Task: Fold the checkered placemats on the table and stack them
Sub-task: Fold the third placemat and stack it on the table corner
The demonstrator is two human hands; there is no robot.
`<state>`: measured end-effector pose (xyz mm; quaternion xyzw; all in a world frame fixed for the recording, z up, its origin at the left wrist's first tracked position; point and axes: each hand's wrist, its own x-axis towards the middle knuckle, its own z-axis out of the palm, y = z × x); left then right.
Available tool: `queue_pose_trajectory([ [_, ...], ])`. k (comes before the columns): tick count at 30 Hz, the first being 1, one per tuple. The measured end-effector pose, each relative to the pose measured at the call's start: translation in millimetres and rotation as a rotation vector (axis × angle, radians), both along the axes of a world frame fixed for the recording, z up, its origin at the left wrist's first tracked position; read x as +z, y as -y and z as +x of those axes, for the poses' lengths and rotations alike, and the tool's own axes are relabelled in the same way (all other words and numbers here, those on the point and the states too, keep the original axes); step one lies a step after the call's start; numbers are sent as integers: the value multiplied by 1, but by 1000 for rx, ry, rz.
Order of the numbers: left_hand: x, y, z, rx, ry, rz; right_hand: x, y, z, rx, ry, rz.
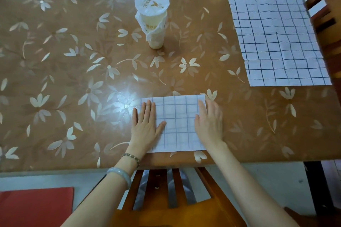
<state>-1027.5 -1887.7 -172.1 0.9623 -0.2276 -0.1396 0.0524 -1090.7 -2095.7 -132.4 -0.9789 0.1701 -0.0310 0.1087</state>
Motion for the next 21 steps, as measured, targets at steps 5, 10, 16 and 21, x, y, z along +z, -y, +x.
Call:
queue_pose_trajectory([
  [5, -6, 1, -1, -3, 31, -3, -12, -54, 37, 389, -60, 156],
  [10, -7, 1, -2, 0, 77, -14, -38, -40, 41, 463, -169, 45],
  [16, -7, -3, 0, 35, 93, 23, -39, 18, 22, 227, -187, 11],
  [21, 5, -3, 15, 224, 97, 14, -37, 19, 21, 181, -181, -6],
])
